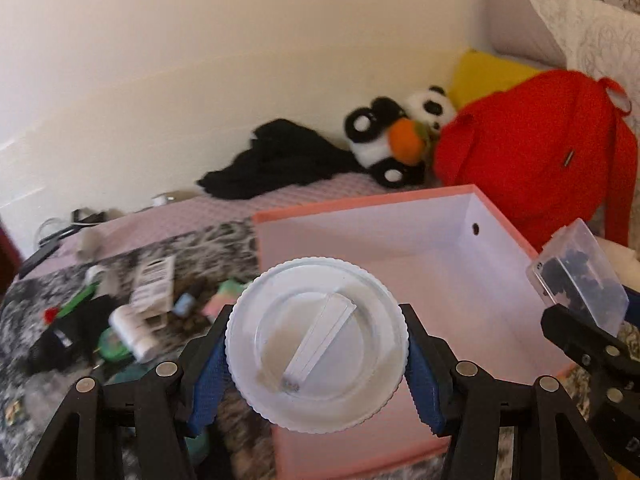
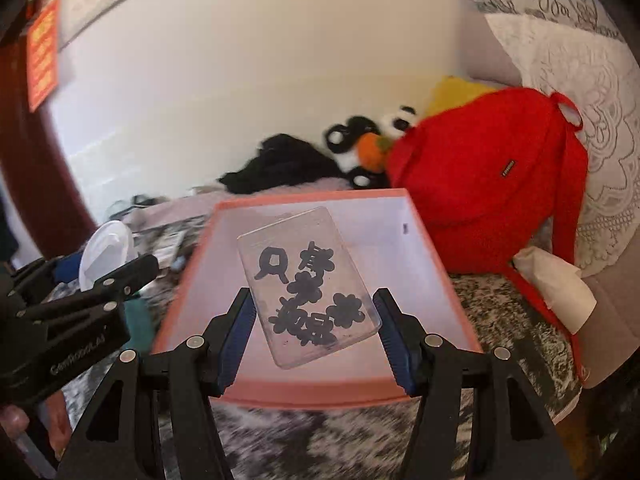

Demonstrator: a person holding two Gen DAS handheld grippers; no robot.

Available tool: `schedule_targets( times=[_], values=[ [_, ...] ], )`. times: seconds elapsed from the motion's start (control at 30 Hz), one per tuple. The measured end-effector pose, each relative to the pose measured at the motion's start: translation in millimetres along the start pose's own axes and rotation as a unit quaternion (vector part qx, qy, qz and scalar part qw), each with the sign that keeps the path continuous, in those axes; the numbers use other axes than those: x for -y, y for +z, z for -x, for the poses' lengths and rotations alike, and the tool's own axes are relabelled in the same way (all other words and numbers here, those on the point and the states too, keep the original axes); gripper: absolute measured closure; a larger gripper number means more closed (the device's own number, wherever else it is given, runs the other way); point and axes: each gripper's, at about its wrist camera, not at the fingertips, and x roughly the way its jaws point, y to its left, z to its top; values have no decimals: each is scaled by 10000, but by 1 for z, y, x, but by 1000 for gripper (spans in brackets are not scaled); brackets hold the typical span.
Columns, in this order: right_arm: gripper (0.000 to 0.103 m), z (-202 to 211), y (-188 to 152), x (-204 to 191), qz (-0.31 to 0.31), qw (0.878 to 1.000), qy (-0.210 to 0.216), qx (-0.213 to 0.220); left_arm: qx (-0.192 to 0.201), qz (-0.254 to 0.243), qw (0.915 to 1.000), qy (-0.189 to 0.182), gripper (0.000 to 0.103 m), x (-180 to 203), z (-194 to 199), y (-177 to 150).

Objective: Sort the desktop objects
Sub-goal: 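Carry the lid and clear case over the pink box and release both, then grasp the blue figurine with the left tool while the right tool grasps the teal case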

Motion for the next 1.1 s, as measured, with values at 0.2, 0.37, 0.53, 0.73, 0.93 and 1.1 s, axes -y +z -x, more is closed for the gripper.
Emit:
schedule_targets(
  times=[0.2, 0.37, 0.53, 0.73, 0.93, 1.1],
  values=[
    [27, -62, 8, 23, -280, 9989, -338, -150, -382, 64, 9992, -111, 6, 6, -56, 4],
    [15, -78, 5, 32, -504, 9972, -530, -168, -350, 183, 9992, 54, 4, -1, -61, 0],
    [14, -70, 0, 25, -527, 9975, -427, -176, -395, 417, 9982, 164, 4, -24, -43, -4],
    [7, -40, -5, -30, -145, 9999, 15, 70, -363, 800, 9938, 675, 4, -88, -6, -30],
    [6, -33, -22, -127, 791, 9935, 816, -32, -816, 1476, 9783, 1207, 4, -177, 12, -86],
    [6, -51, -45, -203, 1399, 9812, 1256, -426, -1218, 2195, 9595, 1277, 4, -238, 0, -124]
  ],
)
